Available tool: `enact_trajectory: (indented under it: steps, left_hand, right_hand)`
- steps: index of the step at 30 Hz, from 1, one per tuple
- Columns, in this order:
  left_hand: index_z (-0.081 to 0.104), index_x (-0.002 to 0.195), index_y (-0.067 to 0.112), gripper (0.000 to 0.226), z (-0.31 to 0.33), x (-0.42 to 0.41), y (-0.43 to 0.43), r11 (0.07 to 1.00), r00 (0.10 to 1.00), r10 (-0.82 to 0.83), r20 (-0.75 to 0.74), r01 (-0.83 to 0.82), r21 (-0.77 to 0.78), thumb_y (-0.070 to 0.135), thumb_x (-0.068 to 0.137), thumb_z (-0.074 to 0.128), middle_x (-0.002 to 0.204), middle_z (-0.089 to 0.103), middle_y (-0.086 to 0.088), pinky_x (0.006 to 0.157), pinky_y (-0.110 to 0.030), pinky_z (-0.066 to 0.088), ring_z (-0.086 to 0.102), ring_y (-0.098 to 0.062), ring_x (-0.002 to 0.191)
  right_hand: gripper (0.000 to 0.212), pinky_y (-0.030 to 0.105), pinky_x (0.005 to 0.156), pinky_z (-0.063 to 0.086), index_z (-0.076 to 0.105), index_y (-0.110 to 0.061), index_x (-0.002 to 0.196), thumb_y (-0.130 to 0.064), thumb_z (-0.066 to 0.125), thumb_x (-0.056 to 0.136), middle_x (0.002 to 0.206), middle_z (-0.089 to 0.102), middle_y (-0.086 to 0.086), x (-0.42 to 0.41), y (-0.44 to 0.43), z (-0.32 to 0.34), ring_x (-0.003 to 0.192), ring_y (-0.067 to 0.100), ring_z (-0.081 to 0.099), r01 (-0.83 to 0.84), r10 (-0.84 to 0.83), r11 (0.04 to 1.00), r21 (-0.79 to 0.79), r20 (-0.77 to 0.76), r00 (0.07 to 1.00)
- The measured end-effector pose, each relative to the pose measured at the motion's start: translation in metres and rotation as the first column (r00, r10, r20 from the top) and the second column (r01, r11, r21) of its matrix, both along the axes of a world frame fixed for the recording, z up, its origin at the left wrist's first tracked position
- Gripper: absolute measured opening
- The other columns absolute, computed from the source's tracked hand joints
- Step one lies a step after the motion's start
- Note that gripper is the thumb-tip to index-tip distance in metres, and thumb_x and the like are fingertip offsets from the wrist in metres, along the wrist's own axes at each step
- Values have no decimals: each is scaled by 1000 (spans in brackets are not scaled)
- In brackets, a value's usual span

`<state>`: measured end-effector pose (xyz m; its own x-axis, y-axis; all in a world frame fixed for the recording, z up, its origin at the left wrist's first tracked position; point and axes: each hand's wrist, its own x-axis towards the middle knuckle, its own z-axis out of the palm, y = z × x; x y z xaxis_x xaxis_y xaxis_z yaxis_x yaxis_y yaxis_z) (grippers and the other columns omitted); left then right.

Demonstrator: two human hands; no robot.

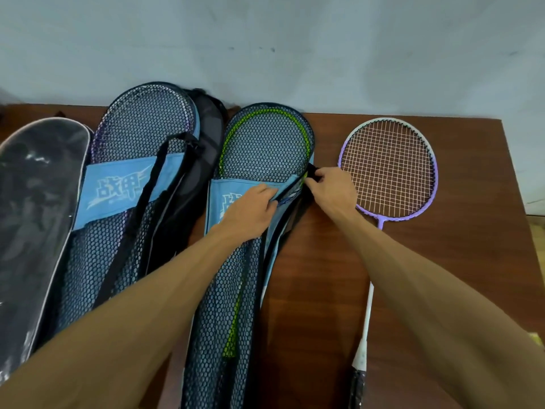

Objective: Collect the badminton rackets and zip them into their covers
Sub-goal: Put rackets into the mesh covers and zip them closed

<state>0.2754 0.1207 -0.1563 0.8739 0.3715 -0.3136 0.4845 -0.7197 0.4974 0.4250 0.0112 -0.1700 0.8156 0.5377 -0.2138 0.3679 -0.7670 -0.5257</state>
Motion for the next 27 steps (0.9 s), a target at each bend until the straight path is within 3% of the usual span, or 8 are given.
enact_trajectory:
  steps: [4,9,12,17,19,22,27]
  left_hand:
    - [38,144,13,45,3,0,-2,1000,998,-20,-58,20,-6,29,103,27,147,40,-1,115,-36,25,32,-21,134]
    - [38,144,16,44,0,3,0,997,993,-56,-99,61,49,25,101,30,147,37,3,111,-40,32,30,-19,132]
    - [36,145,19,46,-2,3,0,991,989,-79,-123,91,100,29,100,37,147,35,3,106,-45,36,30,-21,131]
    - [26,149,22,53,-5,5,-2,983,987,-93,-130,112,142,35,99,40,154,26,4,106,-47,37,27,-23,132]
    - [21,150,22,55,-6,7,-3,976,981,-125,-151,149,158,35,100,39,158,16,4,110,-44,32,23,-25,134]
    - [17,151,19,56,-8,11,-4,959,966,-172,-190,208,190,33,101,37,160,10,1,112,-39,28,22,-27,135]
    - [16,151,18,56,-8,12,-3,958,961,-177,-211,218,188,32,101,37,160,9,0,111,-40,29,22,-27,134]
  right_hand:
    - [31,36,75,54,70,-18,109,-37,58,88,98,72,5,1,10,-3,93,27,66,100,-100,995,-3,-14,995]
    - [29,37,73,50,68,-15,108,-30,52,90,104,70,7,-1,12,-10,97,30,64,107,-107,994,21,18,994]
    - [25,36,69,50,72,-14,96,-28,52,89,95,71,10,2,16,-9,89,32,65,115,-115,993,22,-2,993]
    - [29,34,66,45,66,-7,89,-30,50,90,92,68,13,9,15,-11,84,34,64,121,-125,990,-75,-42,991]
    - [29,33,63,43,65,-5,90,-28,47,90,91,67,14,7,13,-9,82,35,63,76,-81,990,-117,-37,996]
    - [26,33,61,42,67,-8,94,-25,48,89,92,68,11,4,6,-3,83,34,64,-76,98,979,-189,111,989]
    - [23,37,65,47,68,-9,88,-23,50,88,91,68,10,-24,-19,-3,85,32,64,-396,435,891,-222,172,884]
